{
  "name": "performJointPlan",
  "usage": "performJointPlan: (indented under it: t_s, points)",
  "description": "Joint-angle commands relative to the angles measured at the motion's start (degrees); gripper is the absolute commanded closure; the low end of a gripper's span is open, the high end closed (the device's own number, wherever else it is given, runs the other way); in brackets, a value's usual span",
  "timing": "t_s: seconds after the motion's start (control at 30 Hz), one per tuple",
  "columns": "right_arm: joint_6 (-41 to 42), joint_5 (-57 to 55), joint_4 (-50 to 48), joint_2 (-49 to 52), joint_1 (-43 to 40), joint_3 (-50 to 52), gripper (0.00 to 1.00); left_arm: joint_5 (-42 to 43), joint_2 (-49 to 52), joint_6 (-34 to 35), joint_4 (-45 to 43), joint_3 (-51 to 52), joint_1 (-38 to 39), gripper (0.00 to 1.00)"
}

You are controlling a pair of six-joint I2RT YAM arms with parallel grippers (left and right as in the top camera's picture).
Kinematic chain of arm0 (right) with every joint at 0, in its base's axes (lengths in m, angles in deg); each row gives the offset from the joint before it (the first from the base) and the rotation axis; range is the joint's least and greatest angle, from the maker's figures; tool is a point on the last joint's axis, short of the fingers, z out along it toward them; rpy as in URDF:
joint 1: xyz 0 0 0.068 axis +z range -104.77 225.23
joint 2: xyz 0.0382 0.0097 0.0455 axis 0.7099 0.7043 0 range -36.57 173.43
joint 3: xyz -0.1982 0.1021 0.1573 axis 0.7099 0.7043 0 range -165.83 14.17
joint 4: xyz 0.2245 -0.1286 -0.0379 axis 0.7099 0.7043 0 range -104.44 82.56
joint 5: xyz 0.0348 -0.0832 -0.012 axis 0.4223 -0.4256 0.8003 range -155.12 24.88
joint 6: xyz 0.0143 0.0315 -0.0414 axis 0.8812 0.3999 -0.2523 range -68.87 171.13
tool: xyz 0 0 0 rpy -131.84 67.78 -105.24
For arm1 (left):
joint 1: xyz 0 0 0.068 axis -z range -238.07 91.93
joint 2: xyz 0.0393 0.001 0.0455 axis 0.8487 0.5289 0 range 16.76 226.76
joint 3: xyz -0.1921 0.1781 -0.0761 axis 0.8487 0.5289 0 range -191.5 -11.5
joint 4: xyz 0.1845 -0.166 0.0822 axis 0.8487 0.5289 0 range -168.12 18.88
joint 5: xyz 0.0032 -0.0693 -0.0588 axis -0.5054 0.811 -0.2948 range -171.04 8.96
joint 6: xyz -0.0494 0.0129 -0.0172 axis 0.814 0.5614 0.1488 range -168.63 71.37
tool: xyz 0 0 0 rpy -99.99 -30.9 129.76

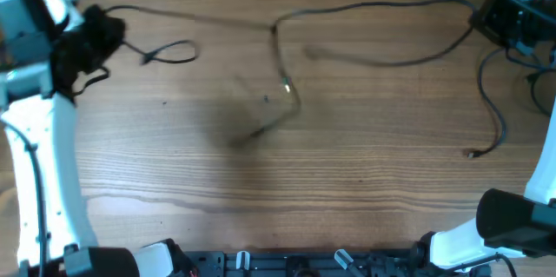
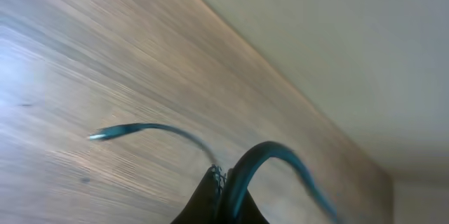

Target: Untangle cables

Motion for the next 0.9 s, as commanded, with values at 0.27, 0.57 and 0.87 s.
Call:
performJointPlan:
  t_s: [0.27,0.57,0.87]
  points:
    - [-14.12,6.32,-3.26,0.13,-1.25,-0.39,0.96,-4.2,0.09,-2.47,4.09,-0.39,-3.04,0.96]
    - [2.6,-1.62,-7.76,5.27,-16.92,-0.39,0.96,-24.15,2.12,0.63,4.68,-0.39,-10.6,0.96]
    - [-9.92,15.3,-9.73,6.67,-19.82,-0.42,0.96,-20.17,4.0,0.5,4.57,-0.39,-12.07,0.96]
